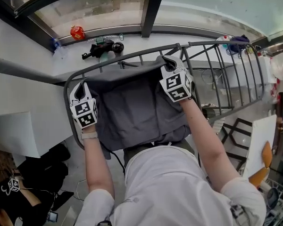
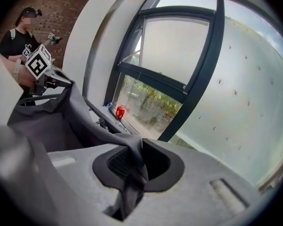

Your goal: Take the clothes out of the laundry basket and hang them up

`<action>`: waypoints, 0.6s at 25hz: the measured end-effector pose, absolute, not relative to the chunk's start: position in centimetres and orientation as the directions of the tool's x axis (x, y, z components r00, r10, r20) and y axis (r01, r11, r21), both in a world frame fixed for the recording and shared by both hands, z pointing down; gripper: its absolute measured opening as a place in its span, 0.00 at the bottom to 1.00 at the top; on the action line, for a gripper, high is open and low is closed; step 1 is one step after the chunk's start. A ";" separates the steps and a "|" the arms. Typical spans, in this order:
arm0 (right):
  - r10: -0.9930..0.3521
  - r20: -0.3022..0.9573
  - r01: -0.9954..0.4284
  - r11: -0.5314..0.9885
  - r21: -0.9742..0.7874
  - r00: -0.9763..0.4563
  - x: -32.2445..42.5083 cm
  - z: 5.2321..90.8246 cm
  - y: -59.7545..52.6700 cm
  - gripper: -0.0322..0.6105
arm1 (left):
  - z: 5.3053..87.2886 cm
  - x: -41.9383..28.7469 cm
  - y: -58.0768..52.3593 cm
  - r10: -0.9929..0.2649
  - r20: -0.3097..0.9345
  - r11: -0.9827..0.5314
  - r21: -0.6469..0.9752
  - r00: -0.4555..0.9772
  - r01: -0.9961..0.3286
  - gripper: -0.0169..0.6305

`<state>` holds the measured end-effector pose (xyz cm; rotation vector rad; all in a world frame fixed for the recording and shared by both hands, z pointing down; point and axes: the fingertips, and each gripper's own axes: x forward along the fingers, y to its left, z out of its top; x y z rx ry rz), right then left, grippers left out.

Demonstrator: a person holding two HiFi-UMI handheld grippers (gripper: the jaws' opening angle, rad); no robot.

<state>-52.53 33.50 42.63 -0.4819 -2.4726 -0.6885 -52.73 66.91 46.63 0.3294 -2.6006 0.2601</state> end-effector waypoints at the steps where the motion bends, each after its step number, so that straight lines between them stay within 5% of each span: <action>1: 0.188 0.592 0.470 0.802 0.368 -0.784 -52.1 43.5 33.7 0.09 | 47.4 -52.6 66.8 -0.193 0.517 0.951 -0.110 -0.834 -0.289 0.04; 6: 0.169 0.690 0.522 0.782 0.340 -0.704 -50.3 47.0 34.6 0.24 | 50.3 -51.7 65.9 -0.240 0.574 0.935 -0.079 -0.783 -0.345 0.05; 9: 0.150 0.724 0.518 0.795 0.317 -0.673 -49.3 47.9 34.6 0.41 | 51.4 -50.9 65.4 -0.273 0.604 0.922 -0.058 -0.749 -0.383 0.20; 15: 0.155 0.720 0.463 0.850 0.252 -0.677 -47.0 47.5 34.3 0.52 | 51.6 -49.5 64.7 -0.321 0.608 0.906 -0.027 -0.726 -0.423 0.32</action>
